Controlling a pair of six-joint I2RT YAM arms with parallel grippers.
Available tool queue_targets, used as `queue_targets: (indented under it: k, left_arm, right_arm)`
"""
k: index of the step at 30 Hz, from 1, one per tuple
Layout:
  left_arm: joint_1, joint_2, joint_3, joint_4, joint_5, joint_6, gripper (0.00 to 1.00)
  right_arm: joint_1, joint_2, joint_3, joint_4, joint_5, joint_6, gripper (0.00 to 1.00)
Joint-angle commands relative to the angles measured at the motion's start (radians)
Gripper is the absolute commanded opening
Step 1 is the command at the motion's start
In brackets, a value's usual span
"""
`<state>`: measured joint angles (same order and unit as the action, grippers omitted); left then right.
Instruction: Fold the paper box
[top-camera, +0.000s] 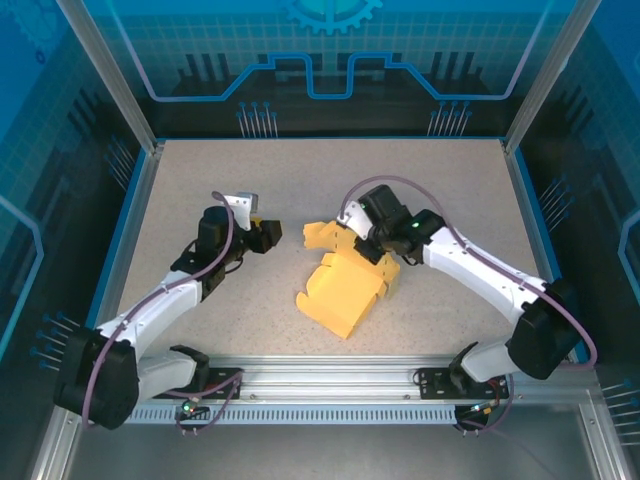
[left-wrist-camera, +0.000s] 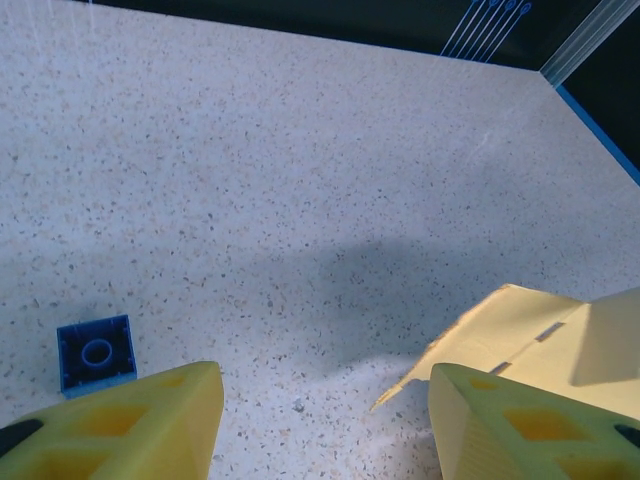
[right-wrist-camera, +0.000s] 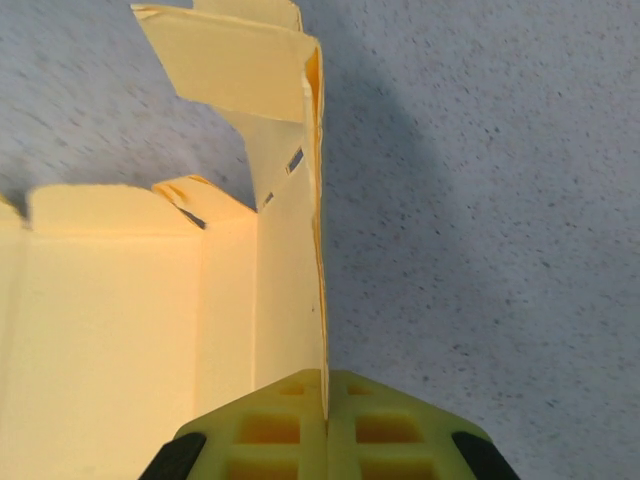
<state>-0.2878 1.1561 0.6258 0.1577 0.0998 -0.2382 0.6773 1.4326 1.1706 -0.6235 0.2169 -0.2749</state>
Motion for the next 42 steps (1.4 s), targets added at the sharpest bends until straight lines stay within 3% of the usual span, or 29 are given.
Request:
queue_targets:
  k: [1,7,14,20,33,42]
  left_arm:
    - [0.009,0.022,0.015,0.018,-0.002,-0.031,0.58]
    - [0.009,0.155,0.108,-0.057,0.026,0.004,0.58]
    - [0.009,0.276,0.178,-0.06,0.031,0.054,0.58]
    - [0.009,0.377,0.244,-0.07,0.054,0.098,0.56]
    - [-0.035,0.61,0.353,-0.074,0.075,0.134,0.53]
    - [-0.07,0.619,0.283,0.09,0.271,0.129,0.53]
  right_arm:
    - [0.052,0.017,-0.054,0.135,0.198,-0.081,0.0]
    - [0.113,0.051,-0.146,0.296,0.345,-0.177,0.0]
    - [0.131,0.046,-0.229,0.426,0.422,-0.265,0.0]
    - [0.127,0.005,-0.285,0.525,0.406,-0.325,0.0]
    - [0.11,0.003,-0.314,0.523,0.393,-0.334,0.0]
    - [0.094,-0.018,-0.321,0.514,0.377,-0.295,0.0]
